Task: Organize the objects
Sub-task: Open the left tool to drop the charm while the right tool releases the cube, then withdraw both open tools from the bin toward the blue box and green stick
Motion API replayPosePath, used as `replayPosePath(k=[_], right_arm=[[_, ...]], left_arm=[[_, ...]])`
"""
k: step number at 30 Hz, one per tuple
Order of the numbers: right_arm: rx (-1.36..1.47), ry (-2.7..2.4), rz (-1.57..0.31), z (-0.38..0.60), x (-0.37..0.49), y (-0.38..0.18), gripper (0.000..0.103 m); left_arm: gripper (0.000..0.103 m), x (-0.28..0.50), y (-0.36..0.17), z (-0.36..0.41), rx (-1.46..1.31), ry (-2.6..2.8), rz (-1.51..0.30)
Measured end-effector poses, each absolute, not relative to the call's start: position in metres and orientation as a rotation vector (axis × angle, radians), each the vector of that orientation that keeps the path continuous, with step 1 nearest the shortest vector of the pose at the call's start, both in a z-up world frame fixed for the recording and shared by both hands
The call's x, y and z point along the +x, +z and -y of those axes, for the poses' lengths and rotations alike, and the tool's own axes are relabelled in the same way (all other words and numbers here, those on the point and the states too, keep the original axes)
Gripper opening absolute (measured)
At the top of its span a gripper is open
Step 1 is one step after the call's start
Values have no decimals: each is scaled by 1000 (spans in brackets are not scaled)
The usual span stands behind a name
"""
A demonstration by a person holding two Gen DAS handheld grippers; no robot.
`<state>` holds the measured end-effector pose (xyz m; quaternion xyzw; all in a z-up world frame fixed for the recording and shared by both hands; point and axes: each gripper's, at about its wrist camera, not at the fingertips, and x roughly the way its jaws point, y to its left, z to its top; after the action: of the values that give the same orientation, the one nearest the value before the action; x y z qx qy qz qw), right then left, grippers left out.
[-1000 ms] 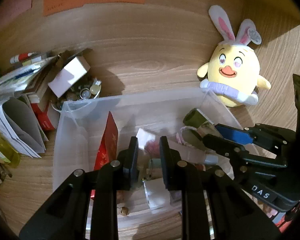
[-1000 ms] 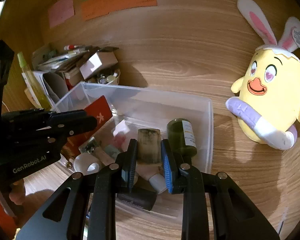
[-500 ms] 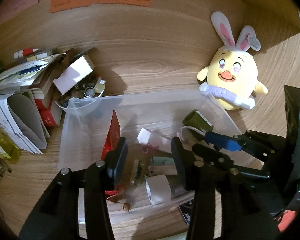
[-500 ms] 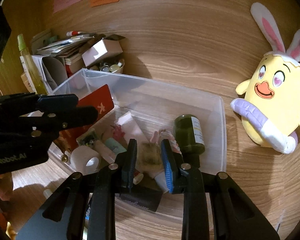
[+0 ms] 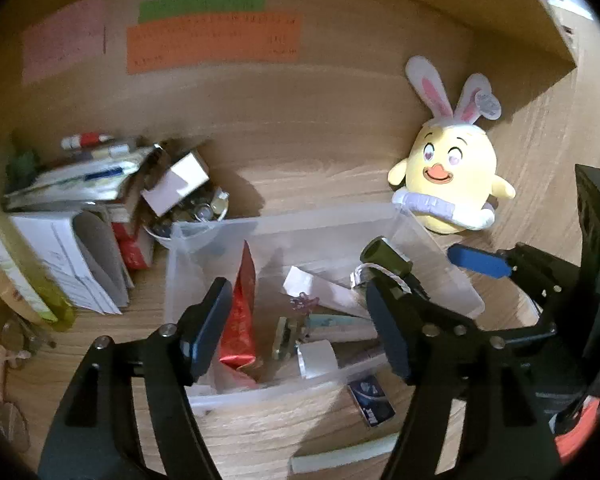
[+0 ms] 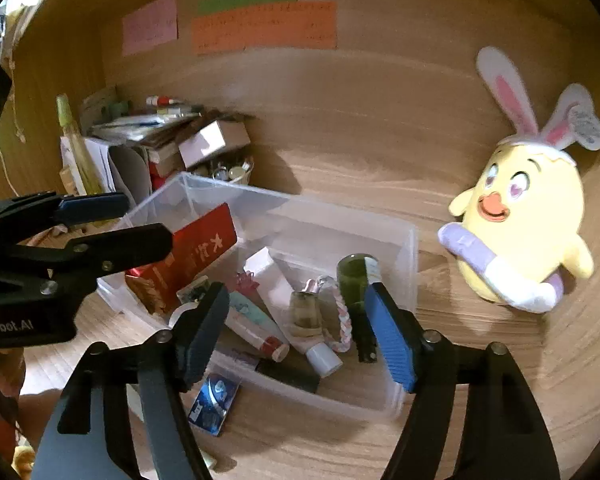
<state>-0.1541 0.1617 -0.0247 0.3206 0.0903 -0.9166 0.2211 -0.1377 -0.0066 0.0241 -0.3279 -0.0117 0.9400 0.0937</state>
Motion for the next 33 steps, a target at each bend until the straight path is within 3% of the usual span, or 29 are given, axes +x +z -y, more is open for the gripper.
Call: replayPosePath(k=[3, 7, 25, 33], right_arm=[[859, -2554, -250, -167, -144, -17, 70], [840, -2562, -248, -175, -132, -12, 70], [966, -2435, -194, -168, -96, -51, 70], [1094, -2363, -272, -142, -106, -84, 53]], left_arm=[[72, -127, 28, 9, -949, 2795, 24], [83, -114, 27, 13, -949, 2801, 32], [83, -68, -20, 30, -1121, 2755, -13], [83, -62, -41, 46, -1198, 2728, 63]])
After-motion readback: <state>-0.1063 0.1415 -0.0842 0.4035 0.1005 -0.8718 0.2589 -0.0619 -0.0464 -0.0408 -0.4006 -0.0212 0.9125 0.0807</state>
